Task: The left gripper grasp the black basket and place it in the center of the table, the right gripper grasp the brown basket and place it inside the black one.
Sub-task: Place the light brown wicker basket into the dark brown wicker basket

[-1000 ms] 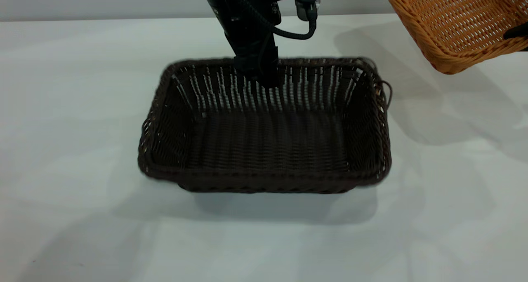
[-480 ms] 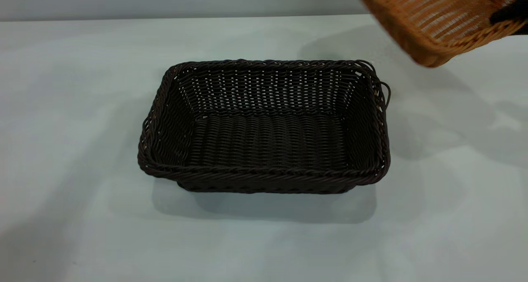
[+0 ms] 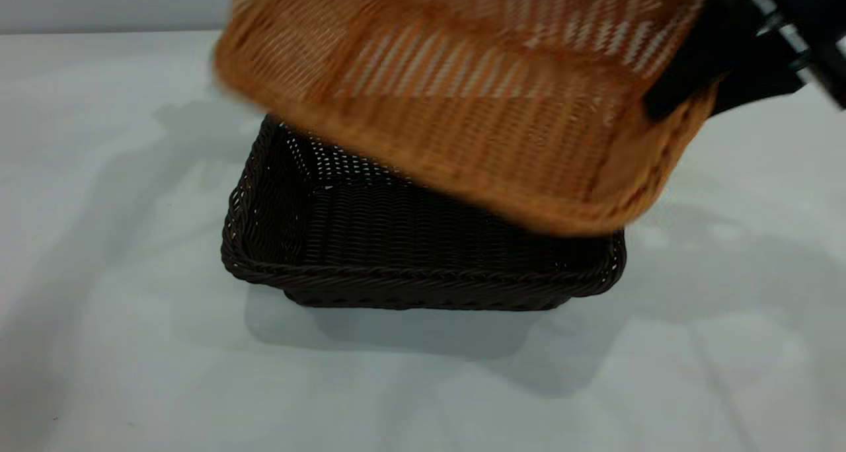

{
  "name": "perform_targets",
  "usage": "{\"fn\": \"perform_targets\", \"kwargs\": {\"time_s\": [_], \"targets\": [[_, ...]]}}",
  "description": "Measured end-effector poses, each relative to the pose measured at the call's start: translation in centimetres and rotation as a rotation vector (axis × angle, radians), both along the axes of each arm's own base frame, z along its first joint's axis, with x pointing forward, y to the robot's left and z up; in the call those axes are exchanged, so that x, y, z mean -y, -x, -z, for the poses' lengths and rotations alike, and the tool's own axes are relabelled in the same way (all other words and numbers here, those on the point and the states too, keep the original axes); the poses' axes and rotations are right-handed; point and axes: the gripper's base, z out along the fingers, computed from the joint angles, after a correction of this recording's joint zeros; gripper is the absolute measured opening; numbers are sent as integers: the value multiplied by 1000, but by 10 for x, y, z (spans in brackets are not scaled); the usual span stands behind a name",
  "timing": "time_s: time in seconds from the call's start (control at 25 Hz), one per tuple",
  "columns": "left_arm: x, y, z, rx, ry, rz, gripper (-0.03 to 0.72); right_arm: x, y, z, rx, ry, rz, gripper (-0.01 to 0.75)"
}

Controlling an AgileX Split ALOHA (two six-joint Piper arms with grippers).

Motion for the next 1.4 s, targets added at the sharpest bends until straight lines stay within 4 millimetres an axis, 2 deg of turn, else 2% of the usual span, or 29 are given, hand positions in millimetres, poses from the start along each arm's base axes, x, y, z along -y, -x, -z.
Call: {"fn": "perform_targets", "kwargs": {"time_s": [0.12,0.24,0.56,0.8,0.92,1.08,1.28,1.4], "targets": [[0,0,0,-1,0,0,584,-19,-3,2,7,45,-67,66],[0,1,0,-8,0,2,584,-28,-10,7,-3,102,-112,66],[0,2,1,-20,-1,5,584,-29,-29,23,-21,194,-183,66],[0,2,1,-20,-1,5,584,-28,-35,30,-24,214,-203,74],[0,2,1,-20,-1,5,584,-28,-36,32,-25,219,-207,101],[0,2,1,-20,0,5,584,-28,-36,32,-21,221,-208,228],[0,2,1,-20,0,5,584,-28,-36,32,-10,218,-231,486],[0,2,-1,-16,-1,6,584,-27,-36,28,9,226,-258,591]]}}
